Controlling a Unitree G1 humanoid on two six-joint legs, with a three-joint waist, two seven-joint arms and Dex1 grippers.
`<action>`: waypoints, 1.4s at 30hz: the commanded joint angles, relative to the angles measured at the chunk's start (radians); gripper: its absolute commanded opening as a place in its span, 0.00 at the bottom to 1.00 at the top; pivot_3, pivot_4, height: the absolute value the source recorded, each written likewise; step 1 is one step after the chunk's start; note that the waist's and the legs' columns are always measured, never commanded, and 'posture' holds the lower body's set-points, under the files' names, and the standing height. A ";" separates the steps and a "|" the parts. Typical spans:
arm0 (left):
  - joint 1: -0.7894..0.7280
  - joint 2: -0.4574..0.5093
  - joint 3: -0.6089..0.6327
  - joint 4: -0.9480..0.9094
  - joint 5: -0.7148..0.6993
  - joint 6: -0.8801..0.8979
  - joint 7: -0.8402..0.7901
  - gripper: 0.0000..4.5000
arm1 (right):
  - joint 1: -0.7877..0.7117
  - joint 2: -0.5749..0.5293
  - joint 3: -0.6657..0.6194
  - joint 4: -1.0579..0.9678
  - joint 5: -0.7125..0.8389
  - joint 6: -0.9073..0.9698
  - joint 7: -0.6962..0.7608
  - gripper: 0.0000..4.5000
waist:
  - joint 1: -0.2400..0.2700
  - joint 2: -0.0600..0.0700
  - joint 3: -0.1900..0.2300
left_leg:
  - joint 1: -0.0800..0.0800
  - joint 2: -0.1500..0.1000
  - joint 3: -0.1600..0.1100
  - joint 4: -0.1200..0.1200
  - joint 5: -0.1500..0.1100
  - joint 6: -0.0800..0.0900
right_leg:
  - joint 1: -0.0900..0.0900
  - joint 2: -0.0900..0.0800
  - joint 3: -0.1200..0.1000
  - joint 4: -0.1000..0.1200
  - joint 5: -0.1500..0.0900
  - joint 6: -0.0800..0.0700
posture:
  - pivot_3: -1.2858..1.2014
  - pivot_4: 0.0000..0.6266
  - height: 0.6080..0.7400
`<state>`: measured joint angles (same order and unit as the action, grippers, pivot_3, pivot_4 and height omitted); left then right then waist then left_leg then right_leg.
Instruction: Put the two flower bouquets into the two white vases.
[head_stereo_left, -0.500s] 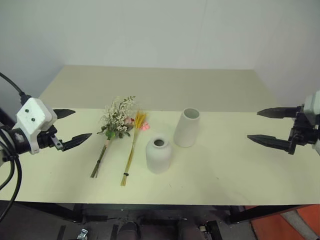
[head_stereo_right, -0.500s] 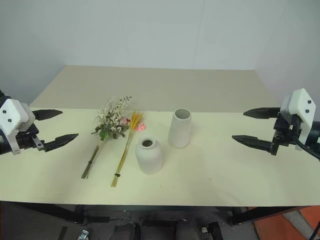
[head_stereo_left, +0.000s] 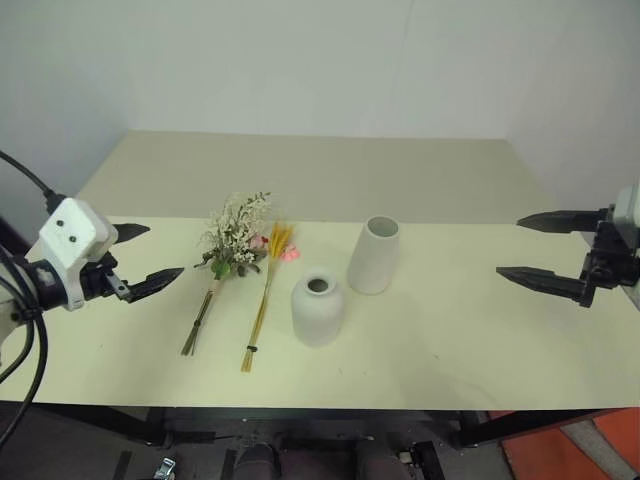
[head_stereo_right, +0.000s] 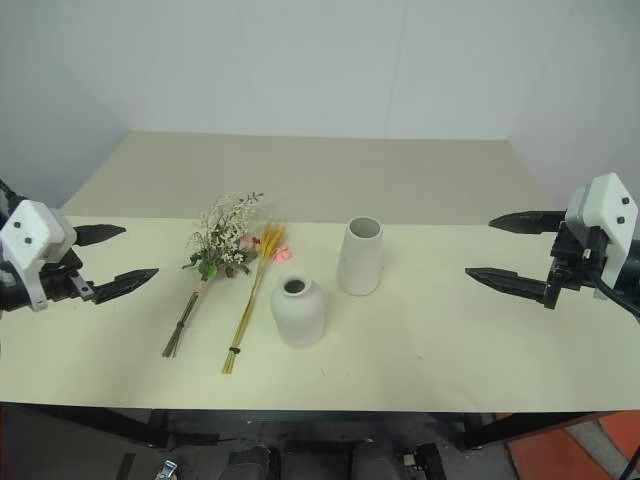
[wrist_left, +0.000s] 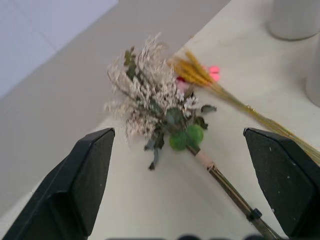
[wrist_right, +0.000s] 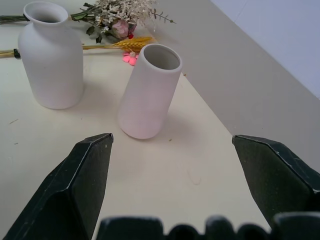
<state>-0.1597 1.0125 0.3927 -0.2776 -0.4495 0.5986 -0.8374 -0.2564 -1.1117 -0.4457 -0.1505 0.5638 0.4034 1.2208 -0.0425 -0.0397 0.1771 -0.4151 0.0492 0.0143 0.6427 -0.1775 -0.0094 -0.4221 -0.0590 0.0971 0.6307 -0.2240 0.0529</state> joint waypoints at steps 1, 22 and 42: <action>-0.132 -0.119 -0.138 0.060 0.039 0.158 0.179 1.00 | -0.019 -0.014 -0.010 -0.025 0.006 0.002 -0.013 0.99 | 0.006 0.000 0.000 | 0.000 0.000 0.000 0.000 0.000 0.000 | 0.001 0.000 0.000 0.000 0.000 0.001 | 0.52 0.24 1.00; -0.565 -0.257 -0.568 0.349 0.223 0.559 0.252 1.00 | 0.091 0.016 -0.090 -0.185 0.029 0.078 -0.080 0.99 | 0.001 -0.003 0.001 | -0.006 -0.003 -0.008 0.001 0.000 0.000 | -0.001 0.001 -0.001 -0.001 0.005 0.009 | 0.52 0.24 1.00; -0.649 -0.355 -0.584 0.544 0.252 0.542 0.225 0.03 | 0.077 0.020 -0.079 -0.167 0.026 0.058 -0.086 1.00 | 0.005 -0.003 0.001 | -0.006 -0.005 -0.010 0.002 0.000 0.000 | 0.000 0.001 -0.002 0.000 0.005 0.009 | 0.52 0.24 1.00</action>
<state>-0.8079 0.6676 -0.1861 0.2531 -0.2195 1.1575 -0.6244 -0.1692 -1.0887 -0.4893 -0.3079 0.5756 0.4802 1.1355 -0.0379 -0.0424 0.1778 -0.4204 0.0443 0.0046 0.6443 -0.1773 -0.0092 -0.4218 -0.0579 0.0957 0.6304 -0.2192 0.0622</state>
